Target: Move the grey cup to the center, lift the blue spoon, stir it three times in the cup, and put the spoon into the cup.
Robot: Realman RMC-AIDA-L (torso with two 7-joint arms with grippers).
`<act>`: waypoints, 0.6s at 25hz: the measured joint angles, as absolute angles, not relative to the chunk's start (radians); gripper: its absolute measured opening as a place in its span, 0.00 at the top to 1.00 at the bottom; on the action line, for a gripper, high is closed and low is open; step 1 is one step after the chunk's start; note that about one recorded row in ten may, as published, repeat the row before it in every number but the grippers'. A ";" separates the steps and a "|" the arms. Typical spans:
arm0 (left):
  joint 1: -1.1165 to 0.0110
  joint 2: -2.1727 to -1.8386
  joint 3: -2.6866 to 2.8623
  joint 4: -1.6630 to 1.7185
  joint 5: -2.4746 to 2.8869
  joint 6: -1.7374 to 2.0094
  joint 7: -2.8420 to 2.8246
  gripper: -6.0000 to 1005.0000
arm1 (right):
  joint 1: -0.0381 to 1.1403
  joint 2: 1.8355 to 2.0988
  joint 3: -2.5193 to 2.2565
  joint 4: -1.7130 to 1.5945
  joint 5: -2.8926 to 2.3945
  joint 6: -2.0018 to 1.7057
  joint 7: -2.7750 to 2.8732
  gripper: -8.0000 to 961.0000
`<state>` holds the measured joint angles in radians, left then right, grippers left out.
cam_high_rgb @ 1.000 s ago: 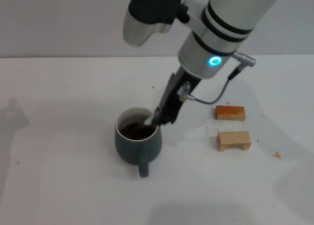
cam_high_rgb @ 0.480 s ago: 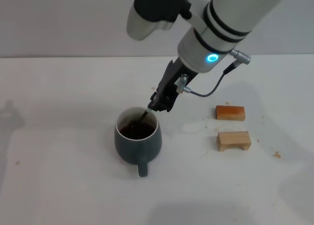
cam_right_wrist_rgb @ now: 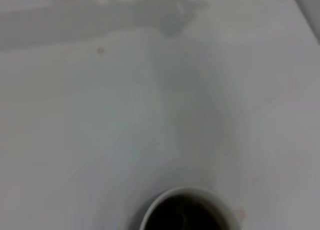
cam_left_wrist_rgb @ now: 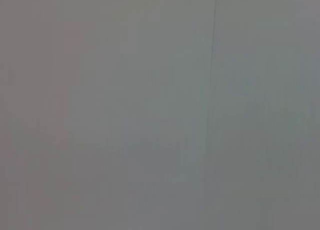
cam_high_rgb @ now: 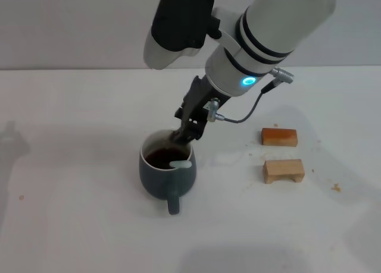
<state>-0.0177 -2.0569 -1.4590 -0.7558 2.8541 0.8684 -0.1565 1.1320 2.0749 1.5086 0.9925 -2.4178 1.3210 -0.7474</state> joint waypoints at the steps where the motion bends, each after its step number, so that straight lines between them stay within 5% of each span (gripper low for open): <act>1: -0.018 -2.057 -1.459 -0.756 2.854 0.868 -0.156 1.00 | 1.117 2.074 1.508 1.017 -2.419 1.303 -0.747 0.64; 6: -0.020 -2.057 -1.459 -0.753 2.856 0.868 -0.156 1.00 | 1.003 2.071 1.509 1.164 -2.440 1.180 -0.762 0.53; 15: -0.040 -2.057 -1.470 -0.721 2.857 0.863 -0.156 1.00 | 0.680 2.077 1.494 1.426 -2.424 0.805 -0.826 0.53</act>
<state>-0.0397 -2.0570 -1.4703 -0.7205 2.8570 0.8631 -0.1565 0.6796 2.0771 1.4942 1.4262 -2.4237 0.8045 -0.8264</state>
